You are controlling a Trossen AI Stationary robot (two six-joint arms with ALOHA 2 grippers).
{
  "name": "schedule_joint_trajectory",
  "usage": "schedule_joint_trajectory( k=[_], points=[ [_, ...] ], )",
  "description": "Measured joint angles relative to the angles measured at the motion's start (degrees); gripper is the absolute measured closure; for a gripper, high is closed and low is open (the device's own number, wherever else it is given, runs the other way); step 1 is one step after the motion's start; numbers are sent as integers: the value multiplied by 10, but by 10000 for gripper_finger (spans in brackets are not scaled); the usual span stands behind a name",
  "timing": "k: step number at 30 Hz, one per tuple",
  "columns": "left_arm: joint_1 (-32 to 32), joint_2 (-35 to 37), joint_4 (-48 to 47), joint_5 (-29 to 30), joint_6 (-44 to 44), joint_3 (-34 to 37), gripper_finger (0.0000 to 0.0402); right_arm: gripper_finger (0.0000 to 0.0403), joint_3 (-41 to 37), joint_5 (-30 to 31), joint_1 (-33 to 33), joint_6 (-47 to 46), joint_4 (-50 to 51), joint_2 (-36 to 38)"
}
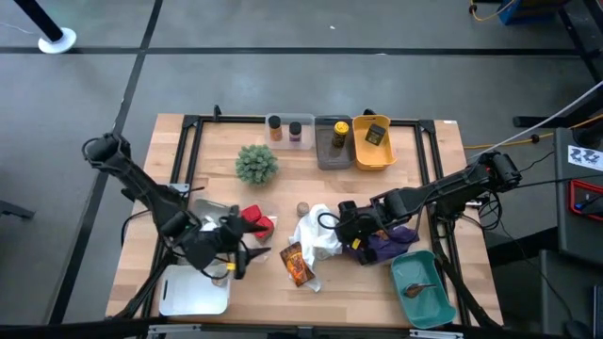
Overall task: Sort spices by type
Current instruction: Put the bottom orange seasoning bag into the green bin
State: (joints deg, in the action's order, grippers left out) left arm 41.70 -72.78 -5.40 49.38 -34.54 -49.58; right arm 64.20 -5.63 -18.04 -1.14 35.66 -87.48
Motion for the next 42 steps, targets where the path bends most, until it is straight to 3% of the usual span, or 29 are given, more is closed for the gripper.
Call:
schedule_joint_trajectory(
  k=[11,17,28,34,42],
  points=[
    [-82,-118,170,-218,159,0,151,300,0,-15,-12,-46,40,2],
    [-104,-180,224,-296,226,0,151,300,0,-15,-49,-56,50,15],
    [-118,-256,240,-329,269,0,151,300,44,41,-122,-114,64,39],
    [-118,-277,248,-343,313,0,151,300,61,45,-164,-155,66,40],
    [-118,-300,258,-344,361,-6,151,300,76,93,-211,-206,63,41]
  ],
)
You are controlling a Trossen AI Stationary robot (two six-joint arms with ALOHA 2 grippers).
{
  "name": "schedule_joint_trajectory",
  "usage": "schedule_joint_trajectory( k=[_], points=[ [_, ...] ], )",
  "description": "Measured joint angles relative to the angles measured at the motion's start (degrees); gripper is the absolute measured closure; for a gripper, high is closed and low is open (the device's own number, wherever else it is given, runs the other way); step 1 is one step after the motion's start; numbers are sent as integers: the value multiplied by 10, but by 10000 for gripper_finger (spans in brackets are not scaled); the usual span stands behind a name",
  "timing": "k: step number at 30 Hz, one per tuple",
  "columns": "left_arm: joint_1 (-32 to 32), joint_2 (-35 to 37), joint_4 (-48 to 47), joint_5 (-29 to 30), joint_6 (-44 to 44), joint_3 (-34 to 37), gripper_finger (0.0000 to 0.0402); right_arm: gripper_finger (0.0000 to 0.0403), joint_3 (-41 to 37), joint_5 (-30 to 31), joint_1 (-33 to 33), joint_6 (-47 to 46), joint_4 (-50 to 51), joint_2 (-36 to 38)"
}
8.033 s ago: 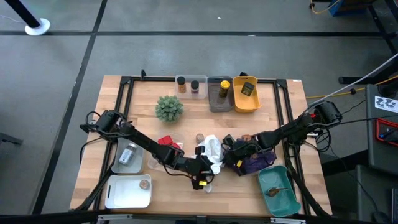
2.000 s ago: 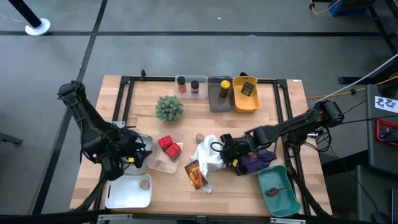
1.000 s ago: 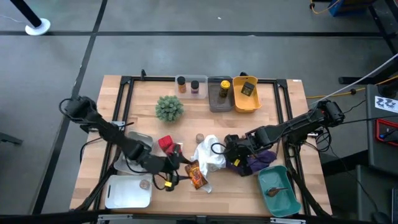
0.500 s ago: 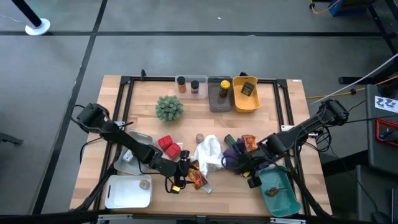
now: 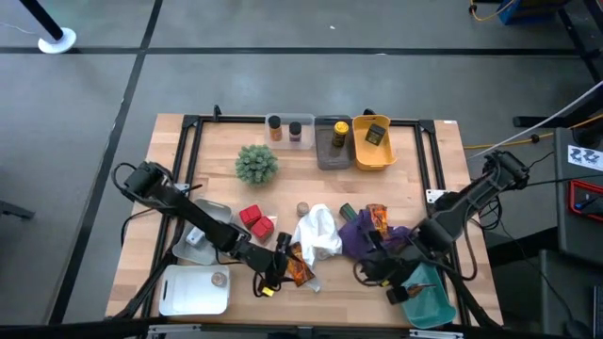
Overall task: Sort spices by type
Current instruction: Put the bottom orange seasoning bag into the green bin
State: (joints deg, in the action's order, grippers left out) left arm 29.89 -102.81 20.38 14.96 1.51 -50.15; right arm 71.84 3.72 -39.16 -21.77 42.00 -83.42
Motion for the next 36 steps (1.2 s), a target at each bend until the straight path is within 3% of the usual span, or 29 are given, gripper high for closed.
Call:
schedule_joint_trajectory(
  k=[10,19,28,36],
  points=[
    [-1,-46,-4,0,61,-35,151,300,1,43,-19,-9,-1,0],
    [-1,-46,-26,-13,9,-35,151,300,1,49,-17,-5,-2,0],
    [-11,-45,-268,-17,11,-159,151,300,1,49,-17,-5,-3,0],
    [-34,-52,-355,-60,-5,-204,151,300,1,49,-17,-5,-3,0]
  ],
)
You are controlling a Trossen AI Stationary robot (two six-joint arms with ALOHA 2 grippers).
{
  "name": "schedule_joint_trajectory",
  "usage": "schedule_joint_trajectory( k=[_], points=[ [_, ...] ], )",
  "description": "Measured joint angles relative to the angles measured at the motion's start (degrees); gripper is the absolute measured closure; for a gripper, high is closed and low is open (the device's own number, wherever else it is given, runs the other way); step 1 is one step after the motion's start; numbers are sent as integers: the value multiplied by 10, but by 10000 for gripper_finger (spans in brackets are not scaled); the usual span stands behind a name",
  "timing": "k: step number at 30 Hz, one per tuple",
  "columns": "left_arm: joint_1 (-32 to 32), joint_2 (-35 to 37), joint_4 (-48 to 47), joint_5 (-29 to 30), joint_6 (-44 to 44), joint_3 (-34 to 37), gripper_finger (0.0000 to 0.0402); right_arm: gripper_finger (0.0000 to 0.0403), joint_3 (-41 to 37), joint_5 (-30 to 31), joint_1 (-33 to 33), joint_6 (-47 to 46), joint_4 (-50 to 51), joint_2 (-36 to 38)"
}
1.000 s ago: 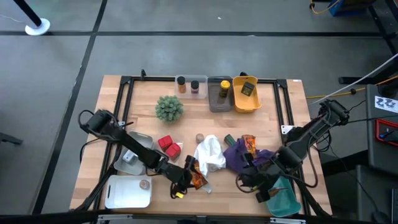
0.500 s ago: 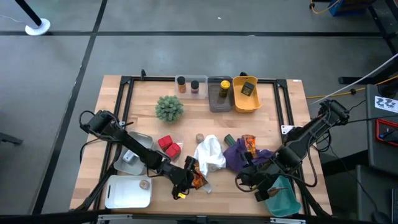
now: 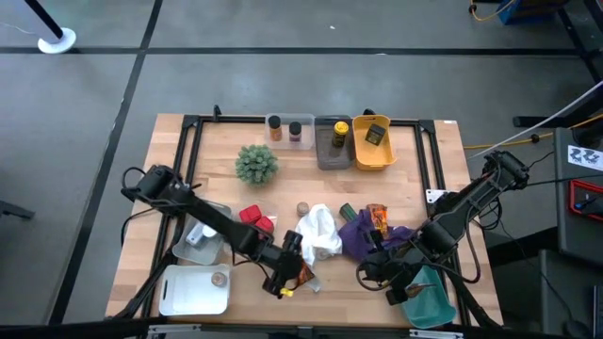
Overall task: Sort spices by type
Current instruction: Put the bottom orange seasoning bag into the green bin
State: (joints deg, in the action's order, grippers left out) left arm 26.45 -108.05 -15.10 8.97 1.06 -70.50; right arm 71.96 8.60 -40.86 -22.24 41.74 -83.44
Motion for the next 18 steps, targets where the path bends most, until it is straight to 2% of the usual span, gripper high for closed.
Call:
schedule_joint_trajectory(
  k=[12,18],
  points=[
    [-26,-42,11,0,11,0,151,300,-1,0,0,13,-1,-1],
    [-27,-60,11,-26,32,-1,155,300,-1,5,0,17,-2,-1]
  ],
)
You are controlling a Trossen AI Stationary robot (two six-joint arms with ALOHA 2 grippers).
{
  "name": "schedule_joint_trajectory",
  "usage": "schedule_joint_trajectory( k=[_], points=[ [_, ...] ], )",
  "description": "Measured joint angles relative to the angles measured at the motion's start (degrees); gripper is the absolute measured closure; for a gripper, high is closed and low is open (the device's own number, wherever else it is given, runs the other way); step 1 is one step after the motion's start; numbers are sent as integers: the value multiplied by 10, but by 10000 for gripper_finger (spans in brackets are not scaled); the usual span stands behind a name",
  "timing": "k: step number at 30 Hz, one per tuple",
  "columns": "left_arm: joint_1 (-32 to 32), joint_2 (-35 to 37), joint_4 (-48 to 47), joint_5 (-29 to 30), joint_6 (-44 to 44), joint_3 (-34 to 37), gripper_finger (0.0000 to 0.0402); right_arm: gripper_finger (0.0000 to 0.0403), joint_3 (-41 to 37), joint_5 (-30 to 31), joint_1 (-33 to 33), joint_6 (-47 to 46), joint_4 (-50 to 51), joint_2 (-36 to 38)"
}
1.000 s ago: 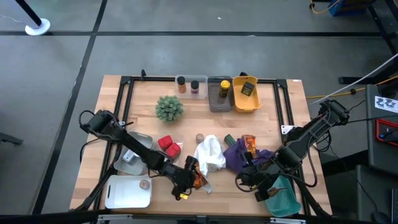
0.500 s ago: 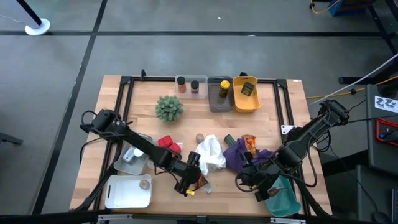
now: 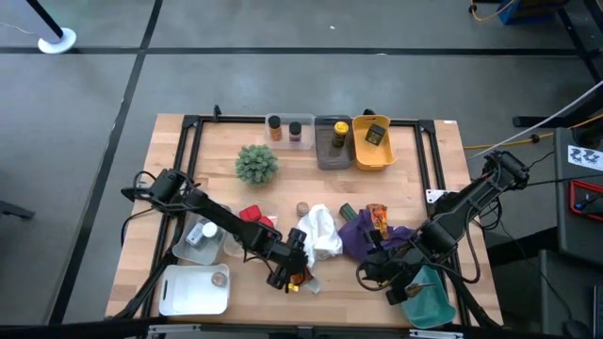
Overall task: Sort spices by type
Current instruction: Put the bottom orange seasoning bag into the green bin
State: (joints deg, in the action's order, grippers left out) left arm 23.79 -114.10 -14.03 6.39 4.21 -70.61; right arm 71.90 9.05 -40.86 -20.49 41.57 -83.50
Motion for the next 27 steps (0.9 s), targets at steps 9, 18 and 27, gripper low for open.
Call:
schedule_joint_trajectory(
  k=[9,18,27],
  points=[
    [0,-7,-3,-32,1,0,250,300,0,6,0,0,1,0],
    [1,-5,-4,-33,1,-1,363,300,0,10,0,0,1,0],
    [2,8,-98,-36,3,-70,393,300,0,41,0,0,-9,0]
  ],
)
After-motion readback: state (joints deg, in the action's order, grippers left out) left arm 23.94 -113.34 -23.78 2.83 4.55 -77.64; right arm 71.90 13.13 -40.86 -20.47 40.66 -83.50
